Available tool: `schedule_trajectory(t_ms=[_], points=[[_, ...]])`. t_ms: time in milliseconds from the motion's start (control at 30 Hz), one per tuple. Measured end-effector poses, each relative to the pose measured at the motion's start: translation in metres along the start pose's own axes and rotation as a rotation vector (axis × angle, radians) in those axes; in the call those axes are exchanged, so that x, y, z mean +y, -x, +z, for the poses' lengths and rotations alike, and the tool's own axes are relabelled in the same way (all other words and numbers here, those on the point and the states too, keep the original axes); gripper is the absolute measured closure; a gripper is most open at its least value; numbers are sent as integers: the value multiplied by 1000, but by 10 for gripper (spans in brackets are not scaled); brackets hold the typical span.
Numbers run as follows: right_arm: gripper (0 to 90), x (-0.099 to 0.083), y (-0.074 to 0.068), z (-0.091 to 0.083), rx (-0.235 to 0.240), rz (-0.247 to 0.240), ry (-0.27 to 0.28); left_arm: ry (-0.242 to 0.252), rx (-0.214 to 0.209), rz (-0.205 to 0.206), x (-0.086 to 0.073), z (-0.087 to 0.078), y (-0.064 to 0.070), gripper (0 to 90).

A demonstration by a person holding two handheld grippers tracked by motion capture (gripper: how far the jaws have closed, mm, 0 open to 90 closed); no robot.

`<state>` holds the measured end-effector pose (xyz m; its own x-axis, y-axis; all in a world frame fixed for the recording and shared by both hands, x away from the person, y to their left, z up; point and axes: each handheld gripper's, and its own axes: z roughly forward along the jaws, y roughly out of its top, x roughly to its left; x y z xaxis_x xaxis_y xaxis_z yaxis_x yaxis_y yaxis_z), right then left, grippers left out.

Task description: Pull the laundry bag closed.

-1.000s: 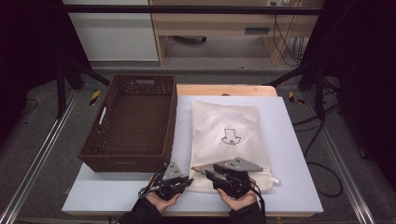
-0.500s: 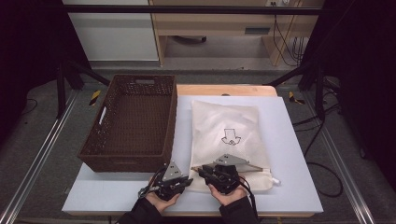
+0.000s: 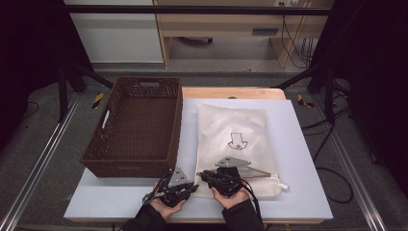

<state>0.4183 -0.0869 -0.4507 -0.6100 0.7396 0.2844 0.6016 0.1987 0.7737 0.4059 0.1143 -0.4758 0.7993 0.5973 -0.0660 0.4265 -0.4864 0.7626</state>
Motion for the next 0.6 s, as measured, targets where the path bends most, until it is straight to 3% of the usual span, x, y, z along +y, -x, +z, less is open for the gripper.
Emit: schedule_trajectory(t_ms=[233, 367, 400, 433, 600], points=[[773, 0, 3, 3, 16, 15, -7, -1, 4, 5, 0, 1, 1, 835], [809, 1, 4, 4, 30, 23, -11, -7, 3, 10, -1, 1, 0, 833], [867, 1, 4, 3, 36, 24, -12, -5, 1, 5, -1, 2, 0, 831], [870, 0, 4, 2, 44, 19, -8, -2, -2, 2, 0, 1, -1, 827], [872, 1, 1, -2, 30, -9, -6, 34, -13, -33, 5, -1, -5, 726]])
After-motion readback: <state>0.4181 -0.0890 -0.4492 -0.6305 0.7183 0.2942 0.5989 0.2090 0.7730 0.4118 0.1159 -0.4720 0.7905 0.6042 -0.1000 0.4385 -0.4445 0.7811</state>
